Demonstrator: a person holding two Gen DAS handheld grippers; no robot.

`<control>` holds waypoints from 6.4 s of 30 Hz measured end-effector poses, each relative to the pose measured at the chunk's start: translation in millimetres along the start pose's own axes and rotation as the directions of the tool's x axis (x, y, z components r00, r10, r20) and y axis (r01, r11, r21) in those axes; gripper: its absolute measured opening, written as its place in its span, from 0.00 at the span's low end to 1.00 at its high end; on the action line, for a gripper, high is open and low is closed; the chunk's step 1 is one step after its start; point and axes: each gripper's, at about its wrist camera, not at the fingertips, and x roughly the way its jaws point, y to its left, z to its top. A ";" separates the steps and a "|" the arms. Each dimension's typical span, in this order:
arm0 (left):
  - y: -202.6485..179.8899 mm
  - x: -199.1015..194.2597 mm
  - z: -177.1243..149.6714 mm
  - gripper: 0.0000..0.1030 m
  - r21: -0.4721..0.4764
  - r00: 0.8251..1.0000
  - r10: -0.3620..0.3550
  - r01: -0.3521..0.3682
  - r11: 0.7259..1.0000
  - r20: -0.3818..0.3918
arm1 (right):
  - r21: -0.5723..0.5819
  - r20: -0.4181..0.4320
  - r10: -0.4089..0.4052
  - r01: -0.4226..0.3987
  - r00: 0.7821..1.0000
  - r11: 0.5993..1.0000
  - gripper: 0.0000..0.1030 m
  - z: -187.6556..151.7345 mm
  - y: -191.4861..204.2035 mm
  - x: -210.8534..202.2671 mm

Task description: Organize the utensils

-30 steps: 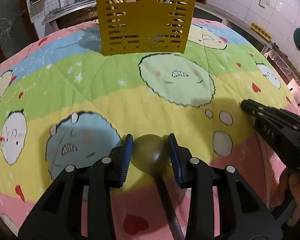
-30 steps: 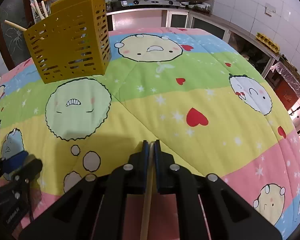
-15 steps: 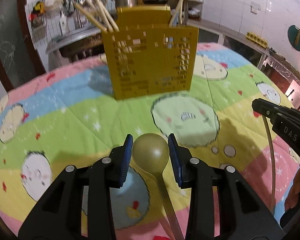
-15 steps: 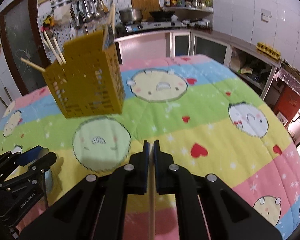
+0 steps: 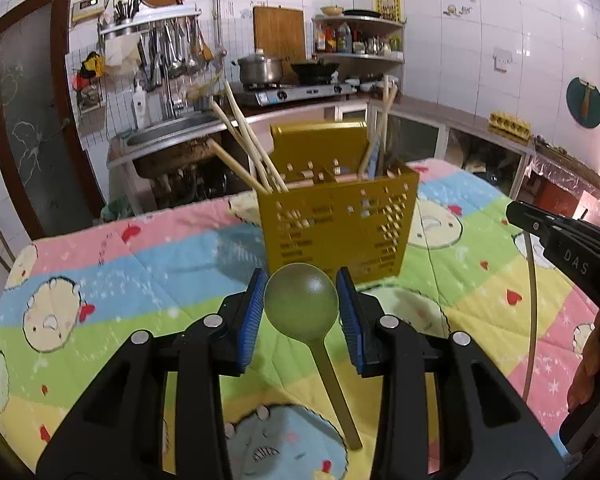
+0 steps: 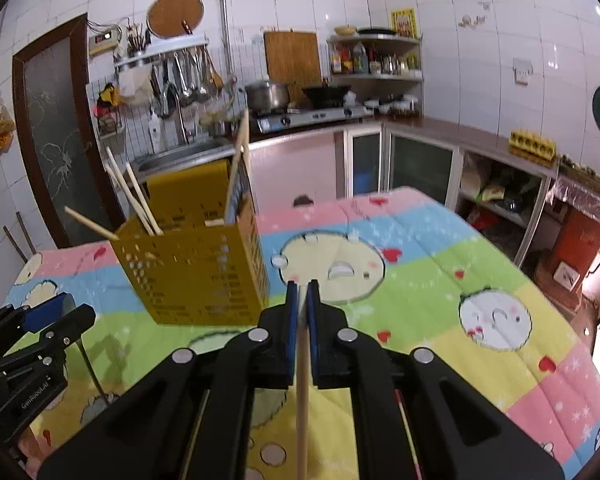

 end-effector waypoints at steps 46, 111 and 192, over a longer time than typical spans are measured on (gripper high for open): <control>30.0 24.9 124.2 0.34 -0.134 0.919 0.201 -0.165 0.977 0.339 | -0.019 0.406 0.104 -0.106 0.908 0.994 0.05 149.8 65.6 2.0; 18.2 -113.6 -139.1 0.95 -0.103 0.928 0.116 -0.085 0.991 0.355 | -0.087 0.289 0.056 -0.032 0.956 0.996 0.96 -135.8 41.5 -110.7; 14.1 -116.4 -143.7 0.95 -0.101 0.922 0.107 -0.075 0.992 0.372 | -0.088 0.314 0.037 -0.010 0.949 0.996 0.96 -140.5 42.3 -116.9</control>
